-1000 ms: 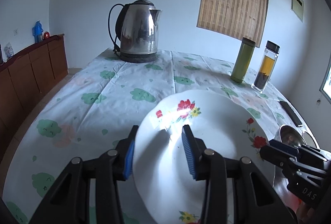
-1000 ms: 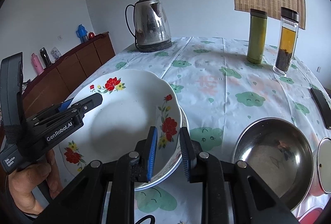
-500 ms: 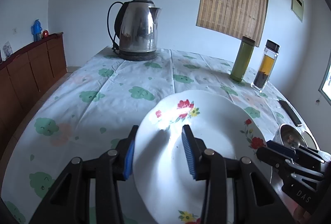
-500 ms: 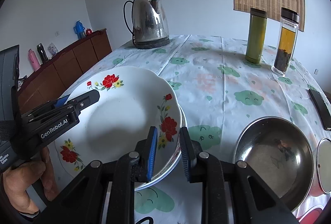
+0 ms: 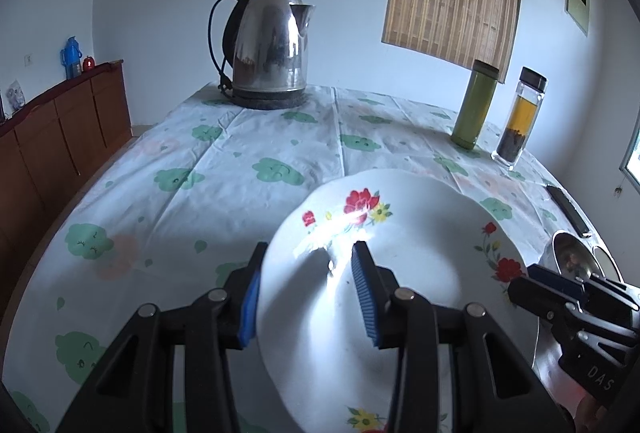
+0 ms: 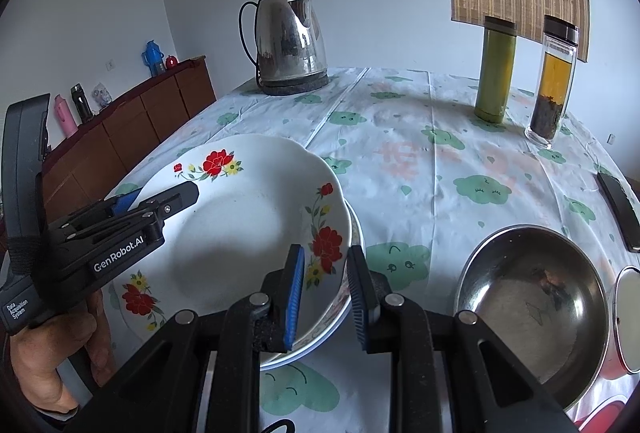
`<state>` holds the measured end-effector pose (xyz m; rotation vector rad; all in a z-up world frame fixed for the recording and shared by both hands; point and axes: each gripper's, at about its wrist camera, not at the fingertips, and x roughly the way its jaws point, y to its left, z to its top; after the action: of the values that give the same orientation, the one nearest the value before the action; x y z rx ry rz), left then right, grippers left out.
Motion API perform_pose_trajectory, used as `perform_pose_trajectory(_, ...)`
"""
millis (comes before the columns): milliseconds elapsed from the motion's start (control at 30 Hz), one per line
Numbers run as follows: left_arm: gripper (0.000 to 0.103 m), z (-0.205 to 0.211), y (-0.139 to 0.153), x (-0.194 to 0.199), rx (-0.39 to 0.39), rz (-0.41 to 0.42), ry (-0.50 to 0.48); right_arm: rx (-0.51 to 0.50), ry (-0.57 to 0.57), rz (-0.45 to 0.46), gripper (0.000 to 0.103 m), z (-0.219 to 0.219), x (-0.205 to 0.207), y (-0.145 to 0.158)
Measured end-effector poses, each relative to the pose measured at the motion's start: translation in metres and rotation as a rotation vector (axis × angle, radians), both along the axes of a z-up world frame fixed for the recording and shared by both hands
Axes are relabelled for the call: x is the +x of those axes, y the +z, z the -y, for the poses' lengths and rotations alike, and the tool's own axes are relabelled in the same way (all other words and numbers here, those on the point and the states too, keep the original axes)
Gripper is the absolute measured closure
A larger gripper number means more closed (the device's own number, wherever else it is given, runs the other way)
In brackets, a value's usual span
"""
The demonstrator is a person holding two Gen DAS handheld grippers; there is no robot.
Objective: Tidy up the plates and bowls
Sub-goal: 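Hold the red-flower plate rim with both tools, settling it on the stack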
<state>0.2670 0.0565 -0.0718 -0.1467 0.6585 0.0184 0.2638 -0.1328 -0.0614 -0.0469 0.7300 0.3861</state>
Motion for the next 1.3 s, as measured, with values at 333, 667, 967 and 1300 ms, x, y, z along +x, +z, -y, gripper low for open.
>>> perform_pose_trajectory(333, 0.065, -0.002, -0.006, 0.003, 0.006, -0.015, -0.001, -0.01, -0.002, -0.004, 0.079, -0.002, 0.001, -0.004)
perform_pose_trajectory(667, 0.065, 0.0, -0.01, 0.005, 0.014, -0.028, -0.002, -0.022, -0.006, -0.011, 0.079, -0.003, 0.003, -0.008)
perform_pose_trajectory(967, 0.065, 0.0, -0.017, 0.008, 0.022, -0.051, -0.006, -0.033, -0.009, -0.013, 0.079, -0.005, 0.004, -0.011)
perform_pose_trajectory(1300, 0.065, 0.0, -0.019, 0.01, 0.02, -0.065, -0.009, -0.046, -0.014, -0.002, 0.079, -0.005, 0.005, -0.012)
